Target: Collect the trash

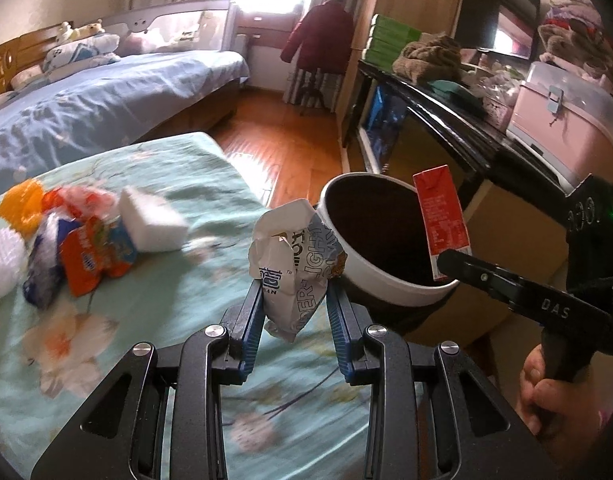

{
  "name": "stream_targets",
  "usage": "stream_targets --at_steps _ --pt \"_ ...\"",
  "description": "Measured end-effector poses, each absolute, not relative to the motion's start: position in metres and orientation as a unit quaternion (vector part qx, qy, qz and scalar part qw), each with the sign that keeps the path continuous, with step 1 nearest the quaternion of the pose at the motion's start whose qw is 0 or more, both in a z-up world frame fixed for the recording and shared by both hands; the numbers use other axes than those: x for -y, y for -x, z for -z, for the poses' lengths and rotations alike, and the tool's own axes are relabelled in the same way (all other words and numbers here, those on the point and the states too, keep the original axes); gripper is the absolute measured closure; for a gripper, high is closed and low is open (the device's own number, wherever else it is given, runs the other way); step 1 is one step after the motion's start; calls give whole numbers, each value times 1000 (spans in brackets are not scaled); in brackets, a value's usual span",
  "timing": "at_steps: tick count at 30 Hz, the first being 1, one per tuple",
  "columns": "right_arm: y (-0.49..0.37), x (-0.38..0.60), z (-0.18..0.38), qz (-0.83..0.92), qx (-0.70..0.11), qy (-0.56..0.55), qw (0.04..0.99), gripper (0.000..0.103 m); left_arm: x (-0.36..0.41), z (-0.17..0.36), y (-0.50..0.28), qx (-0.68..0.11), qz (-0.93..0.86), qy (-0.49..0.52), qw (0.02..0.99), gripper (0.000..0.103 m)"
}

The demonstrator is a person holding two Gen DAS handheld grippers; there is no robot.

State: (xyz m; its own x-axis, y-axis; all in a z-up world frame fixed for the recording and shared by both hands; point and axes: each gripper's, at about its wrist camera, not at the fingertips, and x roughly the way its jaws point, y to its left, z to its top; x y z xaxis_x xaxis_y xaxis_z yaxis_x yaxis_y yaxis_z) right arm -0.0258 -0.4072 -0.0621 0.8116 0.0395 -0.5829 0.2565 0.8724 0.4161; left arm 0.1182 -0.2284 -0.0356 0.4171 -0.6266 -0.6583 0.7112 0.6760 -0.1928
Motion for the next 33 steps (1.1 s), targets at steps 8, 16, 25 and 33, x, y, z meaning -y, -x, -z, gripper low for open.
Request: stream_targets --at_steps 8,16,25,33 --pt "30 434 69 83 -307 -252 914 54 261 32 -117 -363 414 -73 832 73" --pt "26 451 70 98 -315 -250 910 54 292 31 -118 -366 430 -85 821 73" --pt "22 463 68 110 -318 -245 909 54 320 35 -125 -374 436 -91 813 73" --pt "15 473 75 112 -324 -247 906 54 335 40 -131 -383 436 -98 808 73"
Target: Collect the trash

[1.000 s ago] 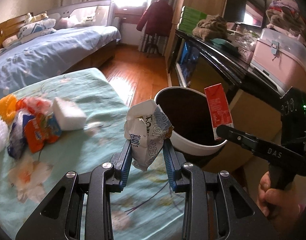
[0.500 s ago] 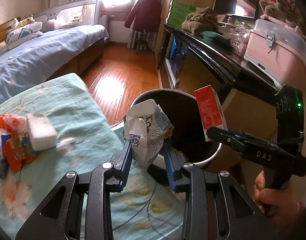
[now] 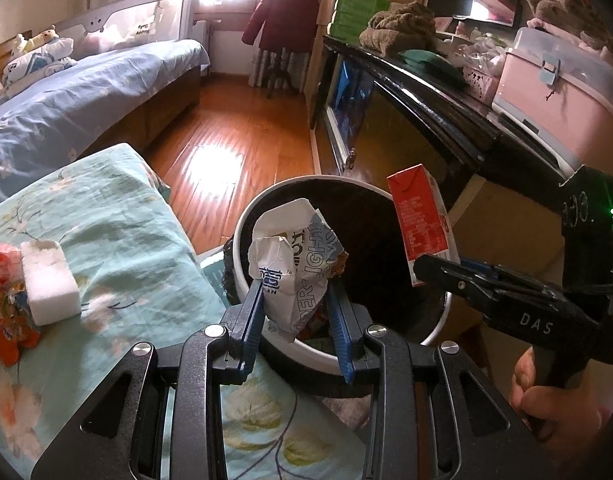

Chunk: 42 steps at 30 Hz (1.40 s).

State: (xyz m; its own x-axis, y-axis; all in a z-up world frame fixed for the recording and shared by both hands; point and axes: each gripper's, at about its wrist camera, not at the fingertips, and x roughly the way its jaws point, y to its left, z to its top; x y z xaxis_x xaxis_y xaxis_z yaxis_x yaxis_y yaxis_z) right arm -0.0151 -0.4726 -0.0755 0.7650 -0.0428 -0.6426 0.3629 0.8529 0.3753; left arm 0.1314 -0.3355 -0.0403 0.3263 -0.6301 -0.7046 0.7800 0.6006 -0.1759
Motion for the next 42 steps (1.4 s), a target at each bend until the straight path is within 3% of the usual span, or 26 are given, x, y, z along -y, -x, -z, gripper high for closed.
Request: stream_targets --at_steps 9,11,14,20,23,25,26,42 --pt "13 482 79 117 -328 -254 902 54 345 43 -133 -385 438 -103 806 72" --pt "13 485 79 120 -329 -254 902 54 346 43 -134 -385 436 -101 807 66" --pt "13 488 79 118 -327 -266 899 51 347 45 -136 -388 431 -99 808 48" --pt "19 490 77 121 -318 -281 897 44 333 45 -139 -394 426 -82 810 41" --pt "22 486 75 117 -313 -285 898 32 314 47 -143 -401 416 -64 813 35" --pt "23 479 76 104 -307 -294 899 14 300 49 -146 -405 407 -57 817 35" --pt "21 476 76 99 -306 -296 899 12 291 50 -148 -406 399 -53 820 34" --pt "-11 392 69 23 -325 -260 909 12 173 61 -154 -405 310 0 860 34"
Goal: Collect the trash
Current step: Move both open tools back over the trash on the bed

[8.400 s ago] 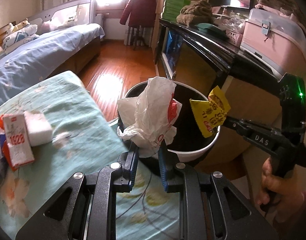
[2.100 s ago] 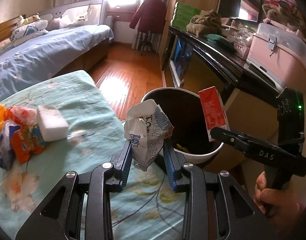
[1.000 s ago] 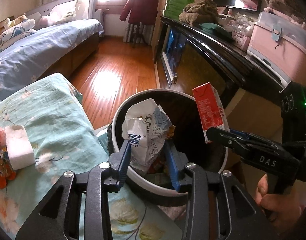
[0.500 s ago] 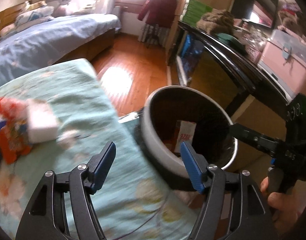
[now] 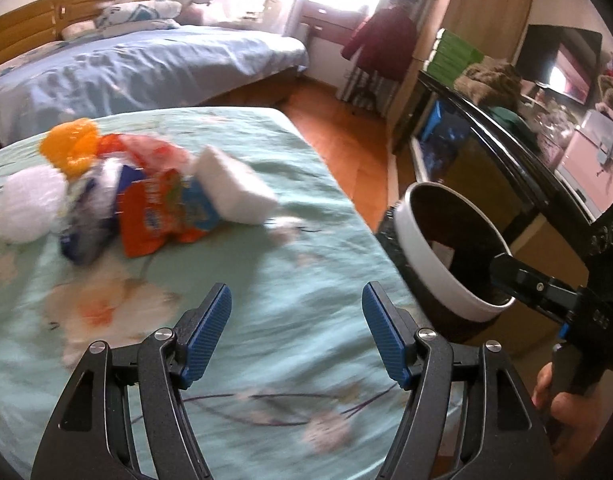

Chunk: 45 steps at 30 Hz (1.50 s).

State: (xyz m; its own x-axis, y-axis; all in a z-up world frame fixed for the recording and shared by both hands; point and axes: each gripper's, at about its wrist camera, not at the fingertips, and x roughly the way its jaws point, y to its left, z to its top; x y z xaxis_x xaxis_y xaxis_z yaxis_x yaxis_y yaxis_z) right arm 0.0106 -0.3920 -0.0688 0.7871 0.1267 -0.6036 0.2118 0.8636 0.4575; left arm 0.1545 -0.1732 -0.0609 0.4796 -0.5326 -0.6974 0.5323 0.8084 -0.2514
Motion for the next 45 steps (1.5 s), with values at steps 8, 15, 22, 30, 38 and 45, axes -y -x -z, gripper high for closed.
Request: stream_targets --at_steps 8,15,22,30,38,45 --pt "-26 359 67 0 -332 -249 910 12 137 60 -158 -397 280 15 874 34" --pt "-40 335 69 -15 -340 -240 909 12 111 65 -164 -398 259 26 879 34" --pt "-58 309 72 -34 -348 -231 908 12 84 73 -175 -405 237 38 882 34" --pt "-81 291 77 -50 -359 -226 904 12 65 74 -190 -402 217 40 889 34" --pt "-101 282 85 -61 -369 -223 900 12 60 79 -206 -405 204 29 891 34" --pt "-122 284 88 -66 -374 -224 897 12 60 79 -229 -410 197 20 890 34"
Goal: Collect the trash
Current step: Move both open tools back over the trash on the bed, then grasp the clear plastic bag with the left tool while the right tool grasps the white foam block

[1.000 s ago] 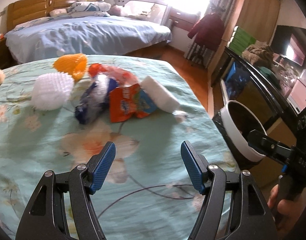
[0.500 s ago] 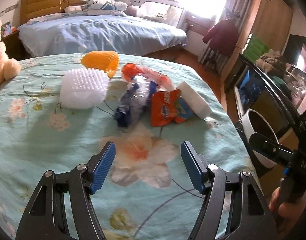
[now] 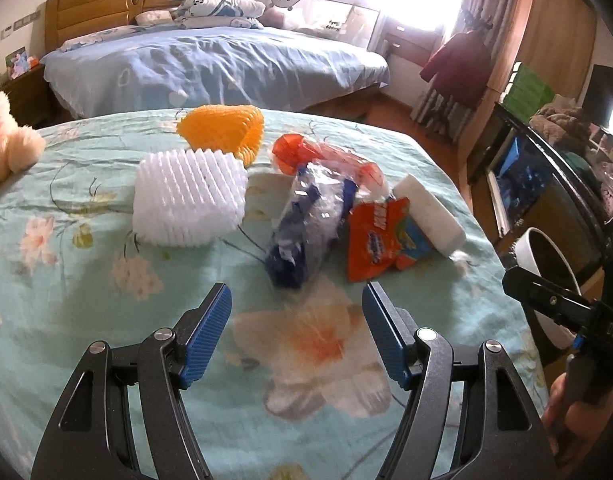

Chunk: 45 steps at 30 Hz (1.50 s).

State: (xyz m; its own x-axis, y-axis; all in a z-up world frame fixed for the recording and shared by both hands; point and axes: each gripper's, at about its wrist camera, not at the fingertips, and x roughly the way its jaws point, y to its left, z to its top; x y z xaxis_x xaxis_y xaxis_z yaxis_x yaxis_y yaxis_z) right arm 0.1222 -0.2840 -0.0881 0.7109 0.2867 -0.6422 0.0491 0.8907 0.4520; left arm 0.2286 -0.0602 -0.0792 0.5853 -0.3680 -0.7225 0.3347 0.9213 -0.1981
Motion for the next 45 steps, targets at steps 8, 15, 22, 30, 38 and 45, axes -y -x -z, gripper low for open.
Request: stream_targets --at_steps 8,15,22,30,38,45 --pt "-148 287 90 -70 -375 -220 898 12 71 78 -251 -402 197 -6 894 34" --pt "-172 288 95 -78 -375 -217 898 12 78 87 -260 -412 201 -14 889 34" --pt "-191 285 113 -88 -388 -211 893 39 89 101 -260 -430 213 -5 878 71" --pt "-185 285 111 -106 -375 -208 897 55 80 102 -262 -433 212 23 876 75" --pt "-168 283 100 -92 -354 -187 912 55 71 100 -250 -433 219 56 873 77" --pt "-115 309 82 -68 -317 -200 925 55 68 78 -207 -410 205 38 888 77"
